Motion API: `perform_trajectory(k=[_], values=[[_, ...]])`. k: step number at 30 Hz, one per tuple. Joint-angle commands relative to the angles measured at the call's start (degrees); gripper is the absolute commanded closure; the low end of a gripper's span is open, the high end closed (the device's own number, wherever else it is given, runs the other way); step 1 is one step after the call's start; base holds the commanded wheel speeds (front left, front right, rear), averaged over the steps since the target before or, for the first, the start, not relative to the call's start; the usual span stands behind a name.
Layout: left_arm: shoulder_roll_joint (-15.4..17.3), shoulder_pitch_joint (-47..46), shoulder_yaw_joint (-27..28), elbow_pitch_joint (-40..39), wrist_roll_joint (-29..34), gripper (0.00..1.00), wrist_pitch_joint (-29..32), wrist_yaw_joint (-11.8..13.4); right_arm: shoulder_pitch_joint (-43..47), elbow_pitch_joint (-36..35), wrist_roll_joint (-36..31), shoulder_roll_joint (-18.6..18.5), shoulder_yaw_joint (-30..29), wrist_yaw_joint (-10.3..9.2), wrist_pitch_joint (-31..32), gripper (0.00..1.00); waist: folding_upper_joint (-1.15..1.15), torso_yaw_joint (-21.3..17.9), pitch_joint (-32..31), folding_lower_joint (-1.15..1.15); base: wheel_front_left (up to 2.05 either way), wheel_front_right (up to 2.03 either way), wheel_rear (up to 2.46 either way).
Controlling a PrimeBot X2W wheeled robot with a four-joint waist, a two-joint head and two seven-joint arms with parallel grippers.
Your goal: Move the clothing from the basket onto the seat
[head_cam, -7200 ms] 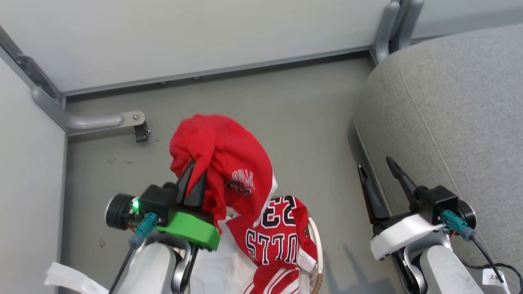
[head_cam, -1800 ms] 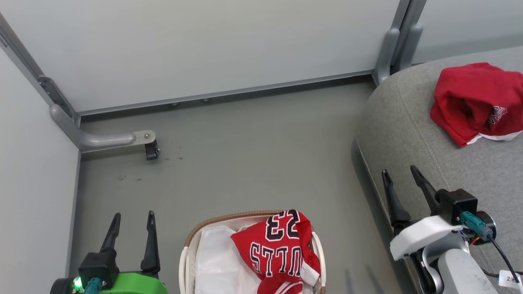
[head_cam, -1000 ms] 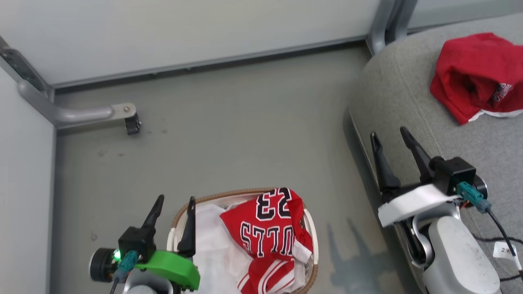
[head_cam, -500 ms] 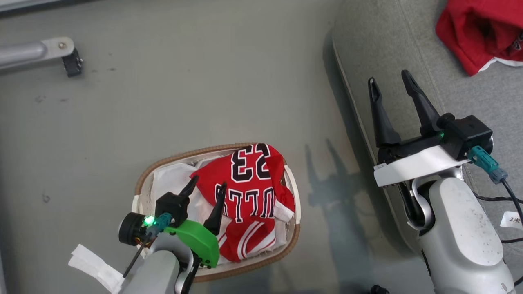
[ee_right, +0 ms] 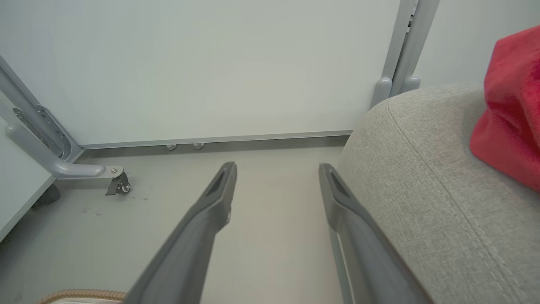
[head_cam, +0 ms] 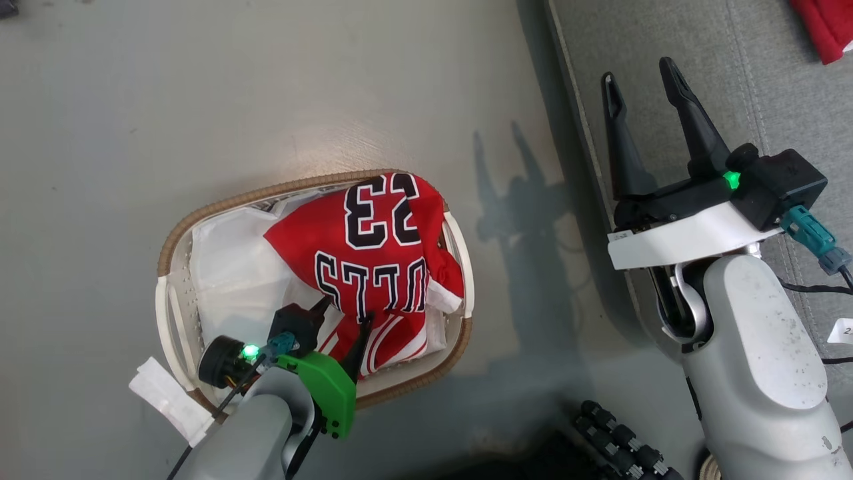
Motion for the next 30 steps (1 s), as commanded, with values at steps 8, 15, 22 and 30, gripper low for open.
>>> perform_trajectory(k=[8, 15, 22, 30], values=[[-0.26, -7.04, -5.25, 3.79, -4.51, 0.0, 0.03, 0.03, -1.6, -1.19, -1.12, -0.08, -1.54, -0.08, -0.28, 0.0, 0.0, 0.1, 7.1, -0.01, 0.0, 0.0, 0.0], [-0.53, -12.43, -6.81, 4.32, -3.59, 0.0, 0.03, 0.03, -2.47, -1.99, -0.88, -0.08, -1.8, -0.08, -0.28, 0.0, 0.0, 0.4, 9.79, -0.01, 0.0, 0.0, 0.0], [-0.13, -16.36, -7.95, 4.57, -1.56, 0.0, 0.04, 0.04, -2.61, -2.51, -0.28, -0.08, -1.8, -0.08, -0.28, 0.0, 0.0, 0.37, 11.27, -0.01, 0.0, 0.0, 0.0], [-0.23, -18.17, -10.12, 5.86, -0.16, 0.0, 0.04, 0.04, -1.92, -2.91, 0.16, -0.09, -1.65, -0.08, -0.28, 0.0, 0.0, 0.34, 11.74, -0.01, 0.0, 0.0, 0.0]])
